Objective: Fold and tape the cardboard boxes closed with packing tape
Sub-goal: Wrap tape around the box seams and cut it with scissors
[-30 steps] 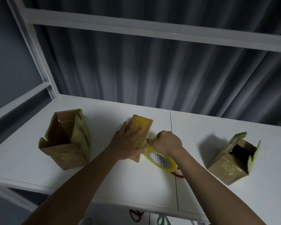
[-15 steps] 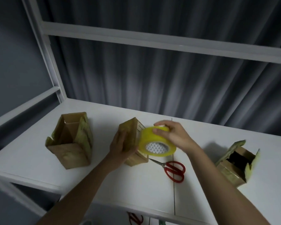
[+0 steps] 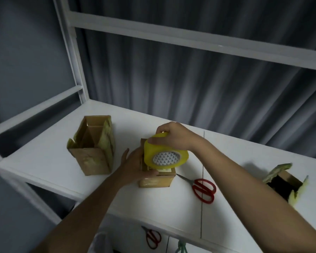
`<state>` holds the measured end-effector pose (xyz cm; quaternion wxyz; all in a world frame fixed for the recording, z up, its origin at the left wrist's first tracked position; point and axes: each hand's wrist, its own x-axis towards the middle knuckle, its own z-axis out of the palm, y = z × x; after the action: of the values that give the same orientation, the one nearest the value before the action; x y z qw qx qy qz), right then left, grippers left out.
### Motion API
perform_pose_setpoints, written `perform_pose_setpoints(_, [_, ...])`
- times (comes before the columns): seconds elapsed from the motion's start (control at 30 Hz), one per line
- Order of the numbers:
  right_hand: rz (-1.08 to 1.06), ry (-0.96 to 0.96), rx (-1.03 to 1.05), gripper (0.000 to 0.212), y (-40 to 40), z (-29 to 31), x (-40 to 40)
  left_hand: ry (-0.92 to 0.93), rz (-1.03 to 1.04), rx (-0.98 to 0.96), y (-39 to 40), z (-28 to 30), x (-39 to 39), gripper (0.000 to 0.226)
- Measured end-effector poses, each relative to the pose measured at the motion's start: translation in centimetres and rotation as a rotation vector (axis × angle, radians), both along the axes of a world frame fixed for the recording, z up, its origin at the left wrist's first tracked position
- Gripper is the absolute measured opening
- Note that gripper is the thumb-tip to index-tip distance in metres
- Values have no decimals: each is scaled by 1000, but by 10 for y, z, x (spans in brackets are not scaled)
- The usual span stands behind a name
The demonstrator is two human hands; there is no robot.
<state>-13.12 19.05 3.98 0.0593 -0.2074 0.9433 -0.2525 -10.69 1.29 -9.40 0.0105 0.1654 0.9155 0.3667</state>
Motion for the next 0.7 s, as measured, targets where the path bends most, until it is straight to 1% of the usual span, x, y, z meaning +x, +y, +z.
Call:
perform_pose_setpoints(0.07, [-5, 12, 88, 53, 15, 1, -3, -34, -9, -17, -6, -4, 2, 102])
perform_pose_setpoints(0.1, [-35, 15, 198, 56, 26, -1, -4, -53, -16, -7, -8, -7, 3, 94])
perform_pose_setpoints(0.13, [-75, 3, 341, 58, 40, -7, -5, -66, -24, -2, -10, -8, 4, 90])
perform_pose_setpoints(0.17, [-116, -30, 476, 61, 51, -17, -4, -76, -39, -14, -11, -9, 2, 91])
perform_pose_setpoints(0.2, [-151, -80, 561, 66, 61, -29, -2, -82, -53, -34, -11, -11, 1, 96])
perform_pose_setpoints(0.27, [-176, -163, 580, 74, 67, -50, -3, -79, -61, -59, -9, -15, -3, 107])
perform_pose_setpoints(0.3, [-173, -171, 582, 75, 64, -55, -7, -90, -66, -77, -9, -12, -5, 109])
perform_pose_setpoints(0.37, [-134, -166, 647, 74, 56, -55, -15, -132, -103, -198, -8, 2, -5, 103])
perform_pose_setpoints(0.43, [-113, -190, 741, 75, 51, -54, -18, -174, -136, -417, -1, 20, -4, 85])
perform_pose_setpoints(0.47, [-122, -198, 778, 77, 51, -54, -18, -192, -132, -510, 8, 28, -3, 81])
perform_pose_setpoints(0.5, [-135, -199, 798, 80, 52, -55, -18, -209, -110, -577, 19, 35, -2, 83])
perform_pose_setpoints(0.6, [-156, -154, 767, 83, 57, -57, -12, -178, -5, -706, 57, 36, 9, 108])
perform_pose_setpoints(0.63, [-167, -151, 696, 81, 61, -60, -10, -166, 22, -720, 65, 31, 13, 110])
perform_pose_setpoints(0.7, [-229, -176, 455, 77, 77, -65, -6, -146, 92, -637, 71, 19, 18, 106])
